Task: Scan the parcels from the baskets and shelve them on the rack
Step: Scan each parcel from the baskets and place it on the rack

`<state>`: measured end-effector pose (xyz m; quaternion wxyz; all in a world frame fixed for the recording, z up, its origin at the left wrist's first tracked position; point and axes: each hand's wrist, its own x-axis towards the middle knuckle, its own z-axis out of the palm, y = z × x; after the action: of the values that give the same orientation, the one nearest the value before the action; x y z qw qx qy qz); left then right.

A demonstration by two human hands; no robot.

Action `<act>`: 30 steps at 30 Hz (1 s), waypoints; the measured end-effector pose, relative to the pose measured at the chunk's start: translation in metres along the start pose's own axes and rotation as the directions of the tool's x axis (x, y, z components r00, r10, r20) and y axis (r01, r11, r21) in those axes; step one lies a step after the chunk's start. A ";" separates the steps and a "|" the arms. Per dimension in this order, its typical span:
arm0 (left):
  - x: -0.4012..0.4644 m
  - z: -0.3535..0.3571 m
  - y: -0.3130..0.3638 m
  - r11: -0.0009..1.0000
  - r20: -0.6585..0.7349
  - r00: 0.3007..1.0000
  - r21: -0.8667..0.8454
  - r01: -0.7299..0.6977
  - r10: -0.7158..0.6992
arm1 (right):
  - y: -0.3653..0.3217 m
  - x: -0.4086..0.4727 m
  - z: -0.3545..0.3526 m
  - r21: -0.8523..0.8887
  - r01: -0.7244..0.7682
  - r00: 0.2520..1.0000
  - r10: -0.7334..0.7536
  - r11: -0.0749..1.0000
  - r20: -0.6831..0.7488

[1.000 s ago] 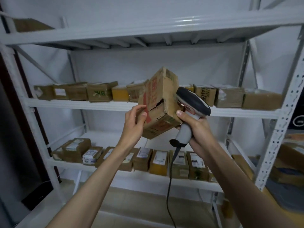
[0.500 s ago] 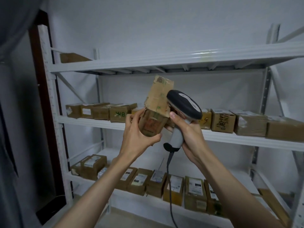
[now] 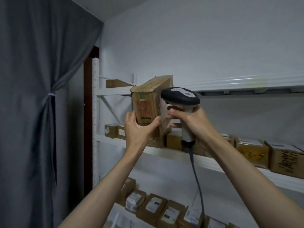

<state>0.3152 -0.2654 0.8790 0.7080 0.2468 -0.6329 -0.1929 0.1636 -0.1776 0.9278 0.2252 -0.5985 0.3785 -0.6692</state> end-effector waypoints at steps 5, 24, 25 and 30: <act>0.056 -0.018 -0.010 0.963 -0.031 0.986 -0.221 0.153 -0.164 | -0.002 0.043 0.021 -0.167 -0.038 0.994 0.055 0.985 0.098; 0.248 0.033 -0.061 0.509 0.259 0.782 -0.637 0.580 -0.567 | 0.071 0.103 0.001 -0.325 -0.158 0.979 0.105 0.933 -0.176; 0.257 0.038 -0.060 0.493 0.286 0.775 -0.636 0.594 -0.564 | 0.074 0.103 0.000 -0.320 -0.149 0.978 0.092 0.936 -0.186; 0.297 0.062 -0.066 0.450 0.319 0.732 -0.621 0.641 -0.602 | 0.089 0.098 -0.005 -0.301 -0.141 0.971 0.072 0.943 -0.228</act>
<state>0.2931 -0.4991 1.0820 0.6086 0.1698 -0.3944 -0.6672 0.1274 -0.3047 0.9209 0.1208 -0.5299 0.5345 -0.6473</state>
